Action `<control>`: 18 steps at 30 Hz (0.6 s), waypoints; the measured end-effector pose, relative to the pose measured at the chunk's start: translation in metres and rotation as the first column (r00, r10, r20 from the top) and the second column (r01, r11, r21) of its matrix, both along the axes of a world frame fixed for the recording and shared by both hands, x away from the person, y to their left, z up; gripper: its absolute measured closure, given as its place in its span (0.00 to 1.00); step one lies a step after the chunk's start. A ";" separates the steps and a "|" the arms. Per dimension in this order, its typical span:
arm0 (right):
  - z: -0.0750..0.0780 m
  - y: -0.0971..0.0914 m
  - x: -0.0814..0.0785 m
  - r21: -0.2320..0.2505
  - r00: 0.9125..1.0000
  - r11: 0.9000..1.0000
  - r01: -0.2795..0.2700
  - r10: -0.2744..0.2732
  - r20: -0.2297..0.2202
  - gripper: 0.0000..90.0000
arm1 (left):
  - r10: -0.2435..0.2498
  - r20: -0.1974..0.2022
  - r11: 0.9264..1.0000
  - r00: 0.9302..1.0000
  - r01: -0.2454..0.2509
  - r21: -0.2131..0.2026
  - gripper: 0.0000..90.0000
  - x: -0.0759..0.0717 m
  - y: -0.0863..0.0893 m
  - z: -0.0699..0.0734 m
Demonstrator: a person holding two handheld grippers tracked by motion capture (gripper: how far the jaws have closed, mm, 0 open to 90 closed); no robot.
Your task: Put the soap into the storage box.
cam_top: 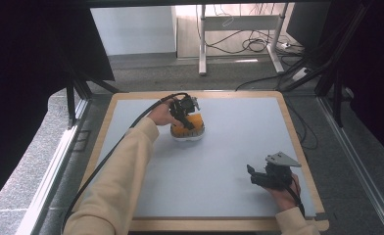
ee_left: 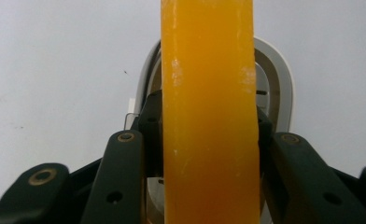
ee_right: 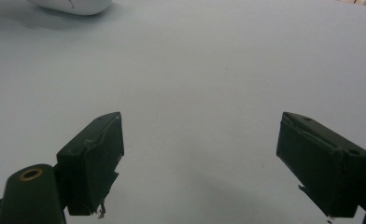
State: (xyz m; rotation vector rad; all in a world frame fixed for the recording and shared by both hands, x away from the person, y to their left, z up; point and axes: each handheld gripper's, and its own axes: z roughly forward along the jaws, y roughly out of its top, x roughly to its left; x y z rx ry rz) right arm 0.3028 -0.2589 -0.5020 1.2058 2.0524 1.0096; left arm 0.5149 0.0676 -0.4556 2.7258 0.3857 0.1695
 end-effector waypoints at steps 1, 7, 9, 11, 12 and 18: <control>-0.001 0.000 0.000 0.000 1.000 1.000 0.000 0.000 0.001 0.17 | 0.006 0.015 1.000 1.000 -0.006 0.007 0.68 0.000 0.000 0.000; 0.000 0.000 0.000 -0.001 1.000 1.000 0.001 -0.001 0.001 0.17 | 0.094 0.143 0.993 0.985 -0.083 -0.080 0.42 -0.003 0.004 0.021; 0.000 0.000 0.000 -0.001 1.000 1.000 0.002 -0.002 0.002 0.17 | 0.114 0.177 0.992 0.978 -0.102 -0.078 0.40 -0.005 0.004 0.025; 0.000 0.001 0.000 -0.001 1.000 1.000 0.003 -0.003 0.003 0.17 | 0.157 0.207 0.986 0.966 -0.141 -0.091 0.33 -0.009 0.006 0.034; -0.001 0.001 0.000 0.000 1.000 1.000 0.004 -0.004 0.001 0.17 | 0.165 0.206 0.984 0.965 -0.147 -0.102 0.30 -0.011 0.007 0.037; -0.001 0.001 0.000 0.000 1.000 1.000 0.004 -0.004 -0.001 0.17 | 0.190 0.162 0.975 0.968 -0.168 -0.142 0.27 -0.022 0.013 0.049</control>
